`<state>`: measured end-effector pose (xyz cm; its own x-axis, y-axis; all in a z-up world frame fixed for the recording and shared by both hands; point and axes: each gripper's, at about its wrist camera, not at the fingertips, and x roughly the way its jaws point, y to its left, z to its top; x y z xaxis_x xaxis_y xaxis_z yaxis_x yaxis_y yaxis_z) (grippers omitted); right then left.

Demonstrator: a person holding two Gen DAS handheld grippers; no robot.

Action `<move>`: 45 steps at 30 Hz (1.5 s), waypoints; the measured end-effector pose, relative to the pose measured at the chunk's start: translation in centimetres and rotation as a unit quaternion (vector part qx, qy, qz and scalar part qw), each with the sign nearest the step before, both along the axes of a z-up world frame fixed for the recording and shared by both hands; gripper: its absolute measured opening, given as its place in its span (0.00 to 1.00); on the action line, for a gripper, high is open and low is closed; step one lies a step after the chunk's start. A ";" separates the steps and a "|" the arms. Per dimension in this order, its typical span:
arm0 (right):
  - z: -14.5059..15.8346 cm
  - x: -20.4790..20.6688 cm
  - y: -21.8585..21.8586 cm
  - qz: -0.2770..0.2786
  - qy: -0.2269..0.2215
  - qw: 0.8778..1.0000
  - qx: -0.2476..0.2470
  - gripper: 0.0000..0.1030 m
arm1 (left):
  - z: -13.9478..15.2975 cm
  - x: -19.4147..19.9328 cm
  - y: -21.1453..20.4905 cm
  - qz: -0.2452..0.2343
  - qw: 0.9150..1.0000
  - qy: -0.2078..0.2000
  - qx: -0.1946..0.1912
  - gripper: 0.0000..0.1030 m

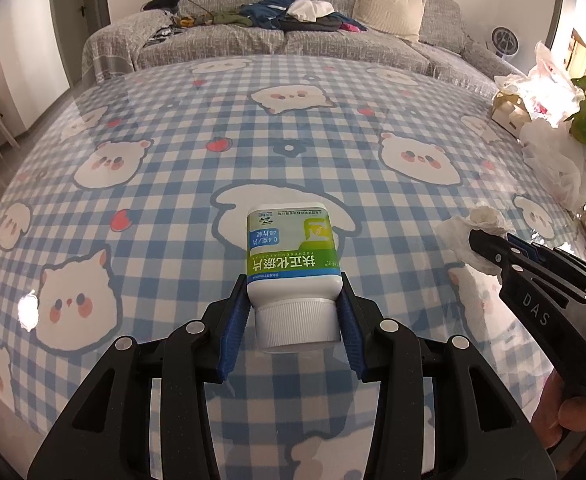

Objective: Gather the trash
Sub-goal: 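Grasp the white bottle with the left tool while the right tool grasps the crumpled tissue, then carry the bottle and tissue with both tools over the bin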

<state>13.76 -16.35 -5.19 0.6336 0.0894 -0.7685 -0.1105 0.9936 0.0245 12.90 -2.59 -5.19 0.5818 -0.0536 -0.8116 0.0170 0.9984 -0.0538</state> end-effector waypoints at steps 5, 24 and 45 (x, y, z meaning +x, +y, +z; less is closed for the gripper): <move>0.8 -1.3 0.4 0.000 -0.007 1.000 -0.002 0.13 | 0.7 -1.4 0.5 0.005 1.000 -0.003 -0.001 0.40; 3.6 -9.2 1.3 0.001 -0.039 0.999 -0.018 0.13 | 2.9 -8.7 1.7 0.010 1.000 -0.017 -0.003 0.40; 2.5 -17.4 2.0 0.007 -0.044 0.999 -0.022 0.13 | 0.7 -18.2 3.3 0.022 1.000 -0.014 -0.010 0.40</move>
